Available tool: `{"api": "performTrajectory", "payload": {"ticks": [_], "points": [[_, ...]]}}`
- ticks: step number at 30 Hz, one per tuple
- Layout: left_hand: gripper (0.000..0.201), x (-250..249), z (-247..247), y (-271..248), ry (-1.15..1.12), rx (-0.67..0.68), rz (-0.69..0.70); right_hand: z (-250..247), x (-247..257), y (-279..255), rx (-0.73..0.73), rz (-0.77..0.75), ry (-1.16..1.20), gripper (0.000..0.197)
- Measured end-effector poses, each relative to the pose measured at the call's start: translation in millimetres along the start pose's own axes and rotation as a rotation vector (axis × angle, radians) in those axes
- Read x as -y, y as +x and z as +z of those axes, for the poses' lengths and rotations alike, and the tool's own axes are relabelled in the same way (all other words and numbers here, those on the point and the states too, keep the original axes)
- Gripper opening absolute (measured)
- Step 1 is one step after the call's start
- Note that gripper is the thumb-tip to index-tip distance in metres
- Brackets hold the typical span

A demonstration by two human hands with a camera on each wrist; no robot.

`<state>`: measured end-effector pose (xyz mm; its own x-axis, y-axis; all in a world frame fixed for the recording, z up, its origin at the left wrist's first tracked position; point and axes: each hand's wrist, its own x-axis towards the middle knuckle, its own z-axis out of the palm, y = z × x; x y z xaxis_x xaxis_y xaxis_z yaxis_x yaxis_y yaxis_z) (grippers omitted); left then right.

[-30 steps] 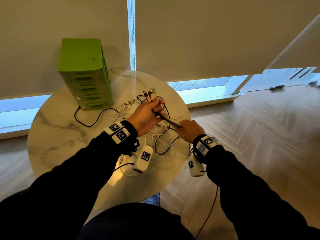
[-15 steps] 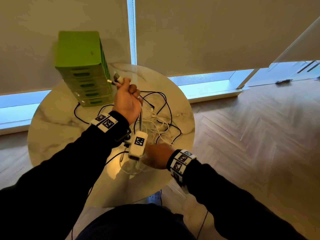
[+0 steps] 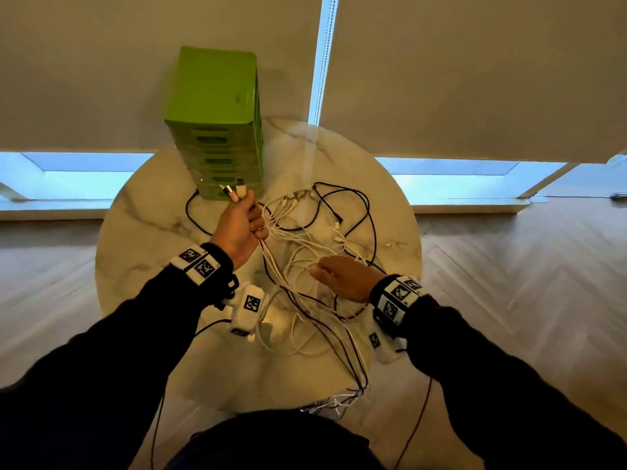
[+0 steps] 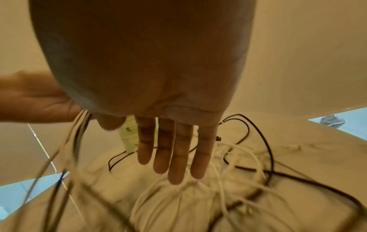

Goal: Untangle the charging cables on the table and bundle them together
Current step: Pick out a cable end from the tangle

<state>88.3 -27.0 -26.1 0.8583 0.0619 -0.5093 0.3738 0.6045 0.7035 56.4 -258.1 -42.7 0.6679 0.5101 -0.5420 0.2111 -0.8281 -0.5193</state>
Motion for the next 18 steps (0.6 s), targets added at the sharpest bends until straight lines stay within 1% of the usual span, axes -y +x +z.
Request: {"api": "performTrajectory", "payload": {"ticks": [1, 2, 4, 6, 10, 12, 15, 17, 18], "points": [[0.035, 1.3, -0.5, 0.6, 0.014, 0.002, -0.004, -10.1, 0.6, 11.8, -0.048, -0.02, -0.022, 0.036], [0.034, 2.3, -1.5, 2.1, 0.033, 0.005, -0.005, -19.1, 1.3, 26.9, -0.092, -0.033, -0.027, 0.029], [0.034, 5.9, -0.9, 3.5, 0.103, 0.025, -0.002, -30.9, 1.8, 55.3, -0.156, -0.039, -0.008, 0.023], [0.033, 9.3, -3.3, 9.8, 0.16, 0.022, 0.0, -37.3, 3.6, 88.7, -0.177, -0.031, -0.006, 0.019], [0.032, 14.3, -16.0, 21.6, 0.178, -0.04, -0.027, -41.4, 4.5, 148.5, -0.145, -0.043, -0.062, 0.026], [0.032, 17.6, -24.0, 25.4, 0.173, -0.078, -0.047, -40.4, 4.1, 172.4, -0.155, -0.05, -0.056, 0.028], [0.031, 25.7, -34.3, 28.2, 0.142, -0.126, -0.074, -36.6, 5.7, 198.6, -0.115, -0.007, -0.107, 0.027], [0.031, 30.9, -40.3, 28.6, 0.133, -0.149, -0.084, -32.8, 5.0, 208.9, -0.067, 0.034, -0.139, 0.025], [0.031, 33.4, -42.3, 27.7, 0.133, -0.155, -0.088, -30.6, 3.2, 210.6, -0.065, 0.044, -0.14, 0.024]]}}
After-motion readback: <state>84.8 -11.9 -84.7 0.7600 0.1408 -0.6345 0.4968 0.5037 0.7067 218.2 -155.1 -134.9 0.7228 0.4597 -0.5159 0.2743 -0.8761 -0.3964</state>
